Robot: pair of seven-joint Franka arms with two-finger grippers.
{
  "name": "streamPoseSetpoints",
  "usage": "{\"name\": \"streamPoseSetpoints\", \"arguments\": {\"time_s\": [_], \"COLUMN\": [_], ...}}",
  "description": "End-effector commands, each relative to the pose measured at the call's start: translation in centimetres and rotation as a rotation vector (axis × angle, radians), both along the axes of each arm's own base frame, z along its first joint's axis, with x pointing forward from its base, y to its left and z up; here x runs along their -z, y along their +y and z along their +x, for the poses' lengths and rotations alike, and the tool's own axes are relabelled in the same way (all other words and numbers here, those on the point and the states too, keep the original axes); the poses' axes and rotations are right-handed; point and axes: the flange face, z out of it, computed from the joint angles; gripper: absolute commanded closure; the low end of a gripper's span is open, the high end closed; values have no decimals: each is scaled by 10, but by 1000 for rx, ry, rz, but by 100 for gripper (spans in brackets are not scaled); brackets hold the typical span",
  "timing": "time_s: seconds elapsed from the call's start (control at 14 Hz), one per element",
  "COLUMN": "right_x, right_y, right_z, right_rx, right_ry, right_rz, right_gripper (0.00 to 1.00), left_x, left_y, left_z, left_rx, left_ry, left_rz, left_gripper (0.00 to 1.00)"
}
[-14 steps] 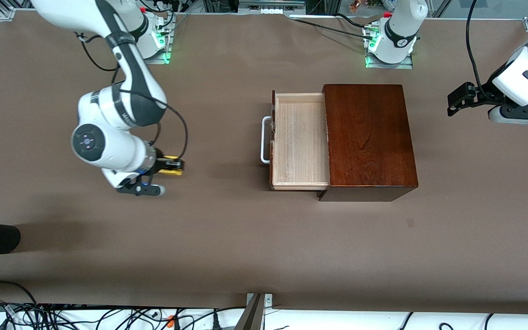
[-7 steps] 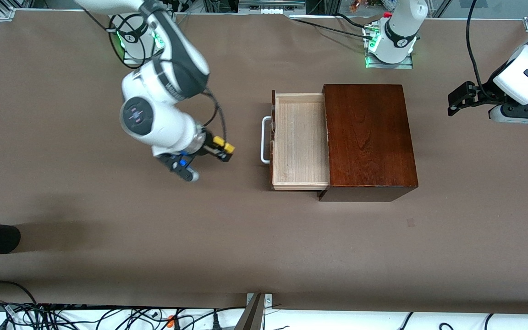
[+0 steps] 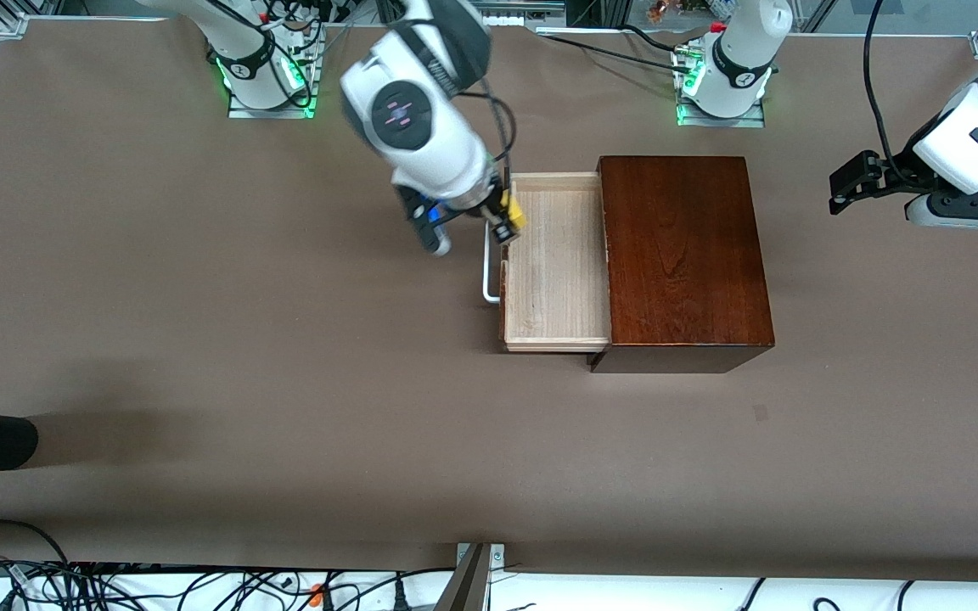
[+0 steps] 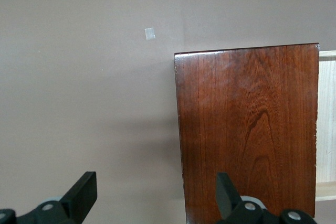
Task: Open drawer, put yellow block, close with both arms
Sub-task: 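Carry the yellow cube with the right gripper over the open drawer, then open the right gripper to drop the cube while the left gripper approaches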
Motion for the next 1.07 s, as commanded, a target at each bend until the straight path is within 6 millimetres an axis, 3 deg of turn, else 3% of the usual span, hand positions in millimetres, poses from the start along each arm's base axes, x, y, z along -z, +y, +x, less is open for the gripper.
{"name": "streamPoseSetpoints", "arguments": {"time_s": [0.0,0.28,0.5,0.57,0.64,0.85,1.0], "right_x": [34,82,99,99,97,75,46], "right_y": [30,59,69,70,68,62,42], "right_z": [-11,-32,-43,-45,-43,-37,-22], "right_rx": [95,100,103,101,103,96,94], "right_ry": [-6,-16,-8,-7,-10,-37,-49], "right_rz": [-45,-67,-84,-87,-89,-87,-104], "right_gripper": [87,87,83,58,1,0,0], "left_x": [-5,-5,-6,-6,-6,-7,-7], "left_y": [2,1,0,1,0,-1,-1], "left_z": [-3,-3,-3,-3,-3,-4,-4], "left_rx": [10,11,13,11,13,14,13], "left_ry": [8,8,6,6,6,5,5], "left_rz": [14,14,14,13,12,12,12], "left_gripper": [0,0,0,0,0,0,0]}}
